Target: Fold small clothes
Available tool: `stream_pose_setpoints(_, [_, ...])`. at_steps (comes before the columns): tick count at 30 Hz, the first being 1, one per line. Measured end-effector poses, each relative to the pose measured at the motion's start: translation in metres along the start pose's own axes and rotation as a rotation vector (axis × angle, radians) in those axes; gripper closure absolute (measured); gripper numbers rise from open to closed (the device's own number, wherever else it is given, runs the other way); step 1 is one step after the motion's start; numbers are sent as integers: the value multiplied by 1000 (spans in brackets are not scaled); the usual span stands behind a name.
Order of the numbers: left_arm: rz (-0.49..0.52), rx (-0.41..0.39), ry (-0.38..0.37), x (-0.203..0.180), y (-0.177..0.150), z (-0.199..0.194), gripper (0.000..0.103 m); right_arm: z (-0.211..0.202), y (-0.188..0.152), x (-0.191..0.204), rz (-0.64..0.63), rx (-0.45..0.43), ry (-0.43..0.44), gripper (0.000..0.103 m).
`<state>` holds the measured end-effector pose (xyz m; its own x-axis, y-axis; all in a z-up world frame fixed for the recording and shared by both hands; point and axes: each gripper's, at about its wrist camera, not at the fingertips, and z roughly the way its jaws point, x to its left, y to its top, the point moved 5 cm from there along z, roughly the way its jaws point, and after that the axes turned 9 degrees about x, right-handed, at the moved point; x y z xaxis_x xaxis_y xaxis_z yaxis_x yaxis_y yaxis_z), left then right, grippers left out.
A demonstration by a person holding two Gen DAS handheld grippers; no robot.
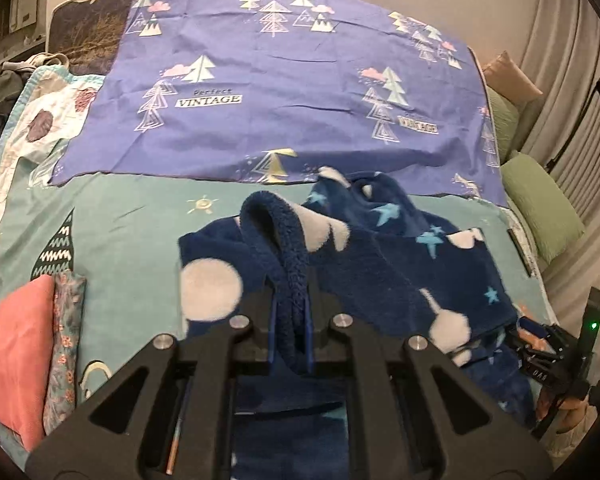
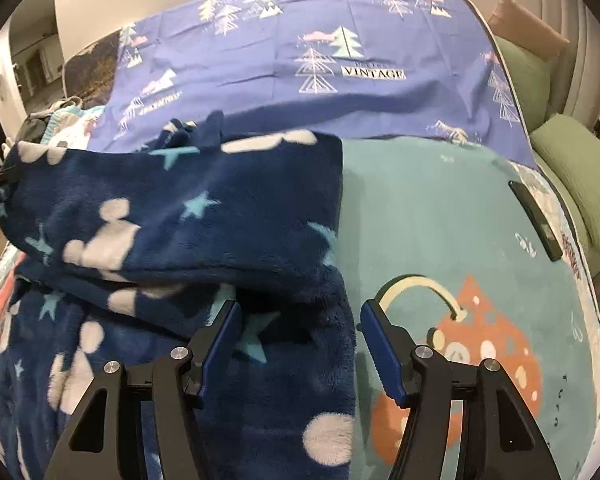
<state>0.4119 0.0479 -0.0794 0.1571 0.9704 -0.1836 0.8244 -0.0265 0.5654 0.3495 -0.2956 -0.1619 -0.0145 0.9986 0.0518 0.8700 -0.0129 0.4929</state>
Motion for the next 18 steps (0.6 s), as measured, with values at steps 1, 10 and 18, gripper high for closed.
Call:
stream_pose_setpoints(1, [2, 6, 6, 1, -2, 3, 90, 2, 0, -1, 3, 3, -15, 40])
stream_pose_setpoints(10, [-43, 95, 111, 35, -18, 44, 82, 1, -3, -4, 24, 4, 10, 40])
stream_pose_setpoints(18, [-34, 82, 162, 51, -38, 33, 44, -8, -4, -1, 23, -8, 90, 40])
